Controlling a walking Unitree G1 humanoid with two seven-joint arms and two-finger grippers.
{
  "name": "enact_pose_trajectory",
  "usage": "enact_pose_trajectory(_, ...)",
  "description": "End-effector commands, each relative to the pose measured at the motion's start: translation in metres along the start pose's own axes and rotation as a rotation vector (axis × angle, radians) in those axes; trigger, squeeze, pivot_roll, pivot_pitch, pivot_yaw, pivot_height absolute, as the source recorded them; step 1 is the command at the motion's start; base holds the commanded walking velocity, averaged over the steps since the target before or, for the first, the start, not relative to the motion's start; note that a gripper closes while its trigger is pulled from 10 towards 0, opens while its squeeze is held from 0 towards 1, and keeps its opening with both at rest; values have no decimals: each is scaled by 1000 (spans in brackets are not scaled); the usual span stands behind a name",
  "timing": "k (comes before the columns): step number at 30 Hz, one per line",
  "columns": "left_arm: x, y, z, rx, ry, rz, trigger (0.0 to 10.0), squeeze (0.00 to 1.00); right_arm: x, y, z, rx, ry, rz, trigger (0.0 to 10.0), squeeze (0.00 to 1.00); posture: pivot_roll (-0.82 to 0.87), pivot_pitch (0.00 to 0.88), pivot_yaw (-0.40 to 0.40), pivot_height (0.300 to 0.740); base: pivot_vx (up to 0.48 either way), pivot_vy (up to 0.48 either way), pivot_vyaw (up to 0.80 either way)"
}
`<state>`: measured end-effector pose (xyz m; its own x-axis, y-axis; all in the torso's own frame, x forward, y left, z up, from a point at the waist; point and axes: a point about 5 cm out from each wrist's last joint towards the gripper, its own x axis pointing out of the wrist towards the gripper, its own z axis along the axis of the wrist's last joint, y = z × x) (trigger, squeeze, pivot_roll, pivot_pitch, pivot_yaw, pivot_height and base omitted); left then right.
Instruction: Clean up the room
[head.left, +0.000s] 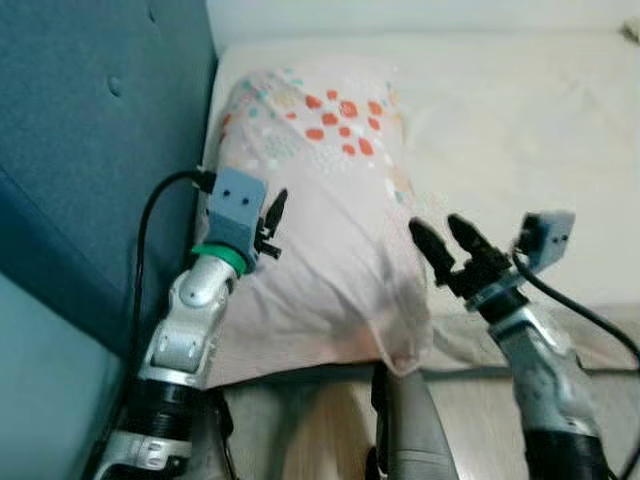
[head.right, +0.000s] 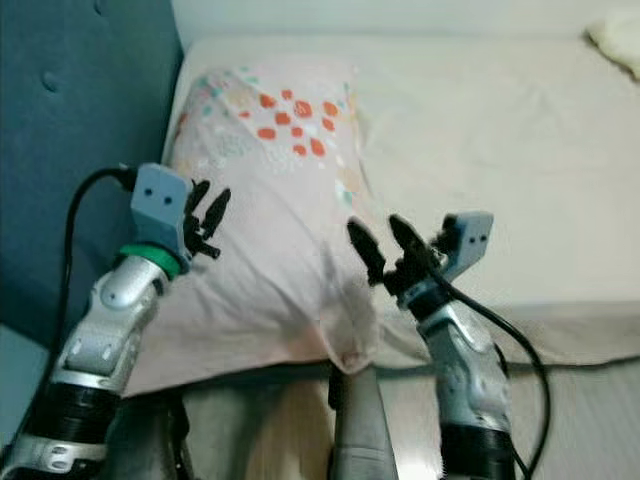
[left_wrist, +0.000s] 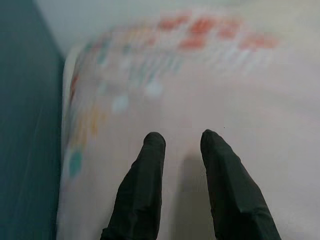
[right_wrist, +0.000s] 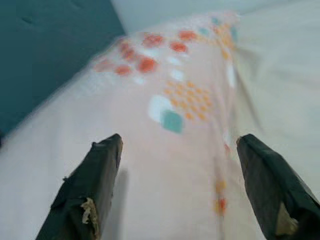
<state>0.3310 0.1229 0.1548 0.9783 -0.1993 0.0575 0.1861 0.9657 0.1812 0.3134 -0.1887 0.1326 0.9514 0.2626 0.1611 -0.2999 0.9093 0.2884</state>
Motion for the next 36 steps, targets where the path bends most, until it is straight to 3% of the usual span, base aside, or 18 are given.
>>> enact_pose_trajectory(1, -5, 3, -36, 82, 150, 21, 10000, 0, -2, -1, -23, -8, 86, -32, 10000, 0, -49, 0, 56, 510, 0, 0, 0)
enact_pose_trajectory(2, -5, 3, -36, 82, 150, 21, 10000, 0, -2, -1, -23, -8, 86, -32, 10000, 0, -49, 0, 56, 510, 0, 0, 0)
enact_pose_trajectory(4, -17, 7, -76, 201, 337, -24, 10000, 0, 0, 4, -41, -30, 172, -25, 10000, 0, -45, 0, 53, 510, 0, 0, 0)
enact_pose_trajectory(6, -25, 14, -90, 210, 409, -35, 10000, 0, -3, 9, -52, -16, 221, -2, 10000, 0, -45, 0, 50, 510, 0, 0, 0)
enact_pose_trajectory(8, -25, 21, -82, 160, 379, -1, 10000, 0, -6, 10, -59, -46, 235, 5, 10000, 0, -45, 5, 47, 510, 0, 0, 0)
enact_pose_trajectory(10, -15, 26, -54, -10, 255, 36, 10000, 0, -8, 8, -62, -48, 239, -6, 10000, 0, -40, 10, 44, 510, 0, 0, 0)
enact_pose_trajectory(11, -15, 26, -54, -10, 255, 36, 10000, 0, -8, 8, -62, -48, 239, -6, 10000, 0, -40, 10, 44, 510, 0, 0, 0)
enact_pose_trajectory(12, -8, 29, -27, -167, 133, 54, 10000, 0, -9, 6, -64, -52, 233, -20, 10000, 0, -39, 13, 44, 510, 0, 0, 0)
enact_pose_trajectory(13, -6, 29, -15, -227, 90, 48, 10000, 0, -8, 5, -63, -53, 227, -29, 10000, 0, -41, 13, 46, 510, 0, 0, 0)
enact_pose_trajectory(15, -5, 29, -8, -266, 61, 42, 10000, 0, -8, 4, -63, -54, 224, -36, 10000, 0, -41, 14, 46, 510, 0, 0, 0)
enact_pose_trajectory(16, -3, 28, 12, -296, -22, 16, 10000, 0, -7, 3, -61, -59, 213, -42, 10000, 0, -43, 15, 47, 510, 0, 0, 0)
enact_pose_trajectory(19, -2, 26, 36, -317, -125, -26, 10000, 0, -6, 2, -58, -76, 191, -42, 10000, 0, -42, 18, 45, 510, 0, 0, 0)
enact_pose_trajectory(23, -3, 22, 56, -305, -199, -60, 10000, 0, -5, 5, -51, -104, 154, -27, 10000, 0, -39, 19, 42, 510, 0, 0, 0)
enact_pose_trajectory(25, -5, 16, 60, -194, -218, -76, 10000, 0, -4, 13, -46, -119, 117, 8, 10000, 0, -38, 19, 42, 510, 0, 0, 0)
enact_pose_trajectory(29, -12, 11, 33, -118, -117, -95, 10000, 0, 0, 16, -43, -105, 82, -4, 10000, 0, -43, 20, 42, 510, 0, 0, 0)
enact_pose_trajectory(33, -16, 12, 28, -123, -87, -120, 10000, 0, 0, 14, -43, -91, 75, -24, 10000, 0, -41, 21, 41, 510, 0, 0, 0)
enact_pose_trajectory(36, -36, 21, 29, -110, -46, -311, 10000, 0, -9, 1, -32, -101, 49, -69, 10000, 0, -22, 28, 30, 510, 0, 0, 0)
